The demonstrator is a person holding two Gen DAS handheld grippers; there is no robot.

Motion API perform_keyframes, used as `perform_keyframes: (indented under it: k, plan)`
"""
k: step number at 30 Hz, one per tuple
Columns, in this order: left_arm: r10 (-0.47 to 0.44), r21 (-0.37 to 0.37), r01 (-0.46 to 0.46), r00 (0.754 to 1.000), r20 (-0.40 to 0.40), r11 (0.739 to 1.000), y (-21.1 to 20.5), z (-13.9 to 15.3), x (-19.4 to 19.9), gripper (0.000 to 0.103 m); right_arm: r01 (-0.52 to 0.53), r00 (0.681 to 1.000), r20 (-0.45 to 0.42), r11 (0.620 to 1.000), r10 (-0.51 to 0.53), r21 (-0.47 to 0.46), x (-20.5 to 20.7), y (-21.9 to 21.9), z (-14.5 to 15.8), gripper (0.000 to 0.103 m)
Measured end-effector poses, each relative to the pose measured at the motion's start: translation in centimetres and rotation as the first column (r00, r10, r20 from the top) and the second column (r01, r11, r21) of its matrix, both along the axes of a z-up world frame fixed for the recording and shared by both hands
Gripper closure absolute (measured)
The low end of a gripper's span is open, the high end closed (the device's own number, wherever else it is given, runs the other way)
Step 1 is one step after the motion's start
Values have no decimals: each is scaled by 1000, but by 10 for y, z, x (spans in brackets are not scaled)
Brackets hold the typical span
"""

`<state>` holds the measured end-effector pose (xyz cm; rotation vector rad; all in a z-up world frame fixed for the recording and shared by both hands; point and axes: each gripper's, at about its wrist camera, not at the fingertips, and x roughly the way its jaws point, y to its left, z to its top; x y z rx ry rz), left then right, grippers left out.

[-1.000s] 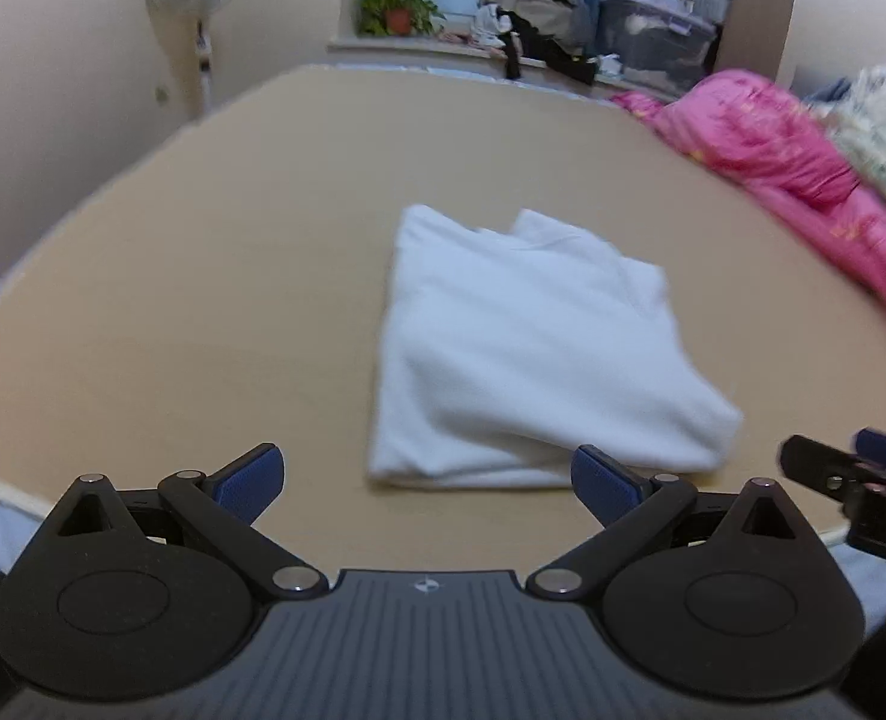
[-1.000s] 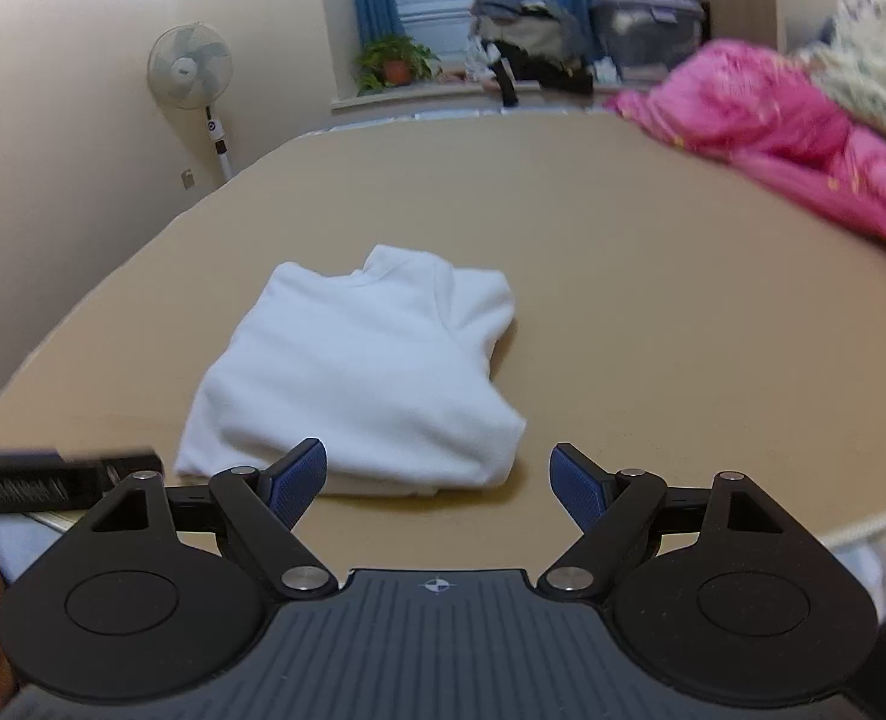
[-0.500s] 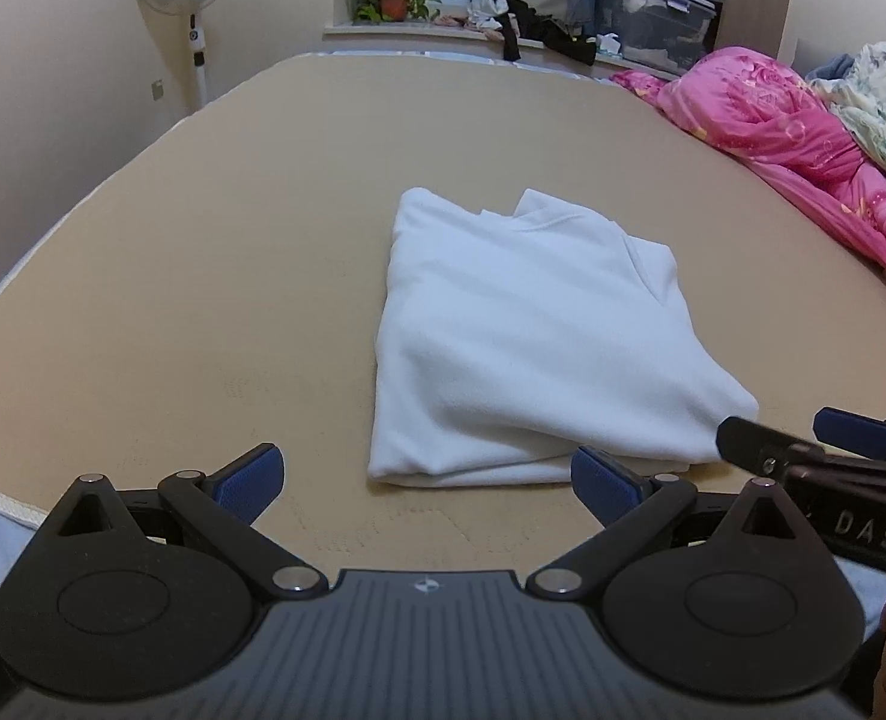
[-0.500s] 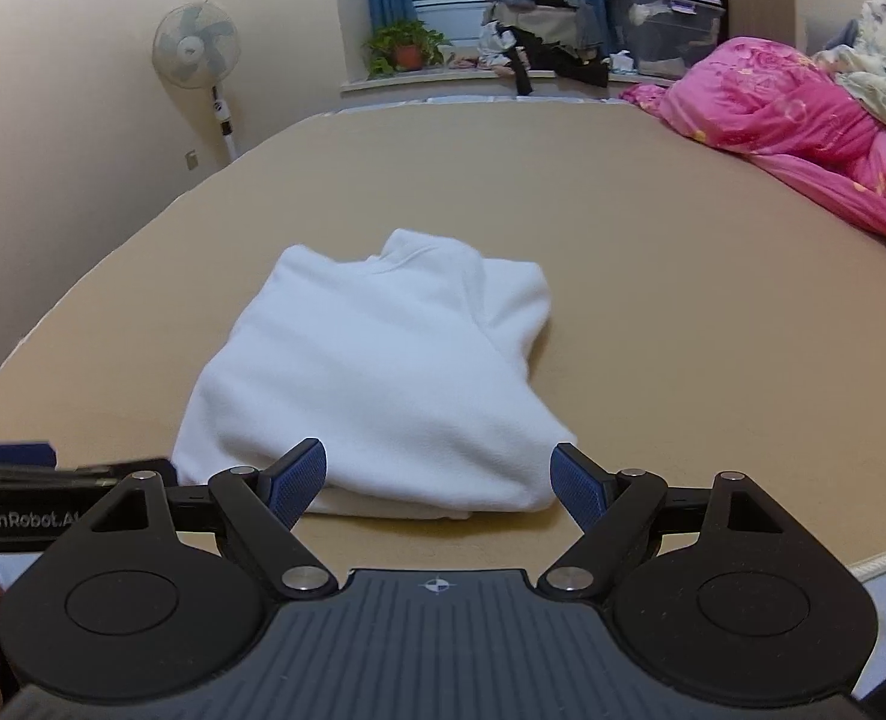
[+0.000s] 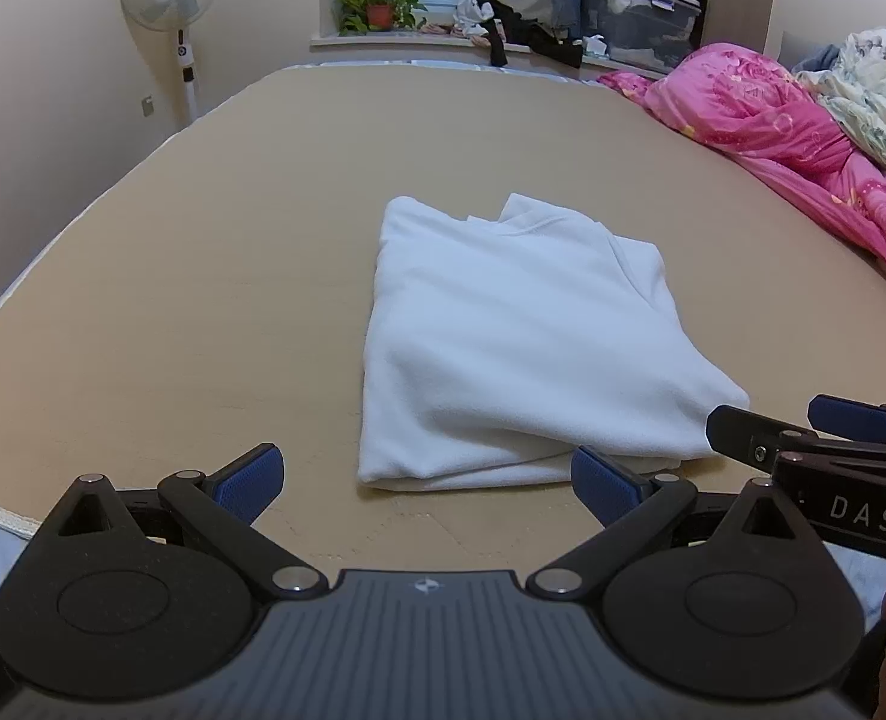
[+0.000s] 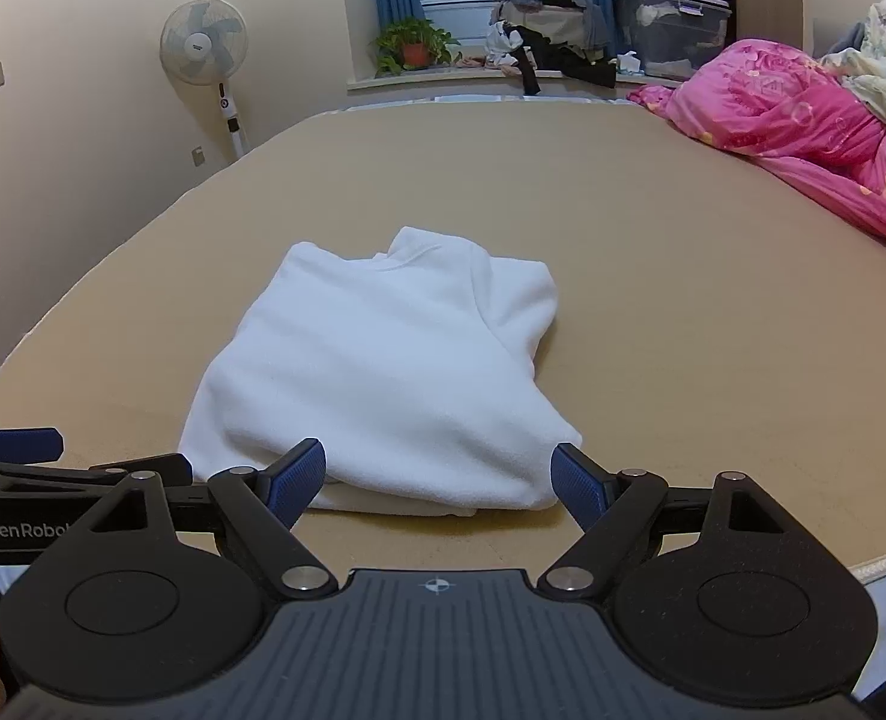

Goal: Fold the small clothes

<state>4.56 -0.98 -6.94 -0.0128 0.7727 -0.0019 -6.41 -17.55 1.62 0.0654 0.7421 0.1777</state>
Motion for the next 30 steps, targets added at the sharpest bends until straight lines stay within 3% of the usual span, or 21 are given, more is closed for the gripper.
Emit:
perform_keyframes:
  k: [30]
  plan:
    - [1, -1, -1, 1000, 1, 1000, 3, 0, 1, 1, -12, 1000, 3, 1000, 12, -15, -2, 1, 1, 20]
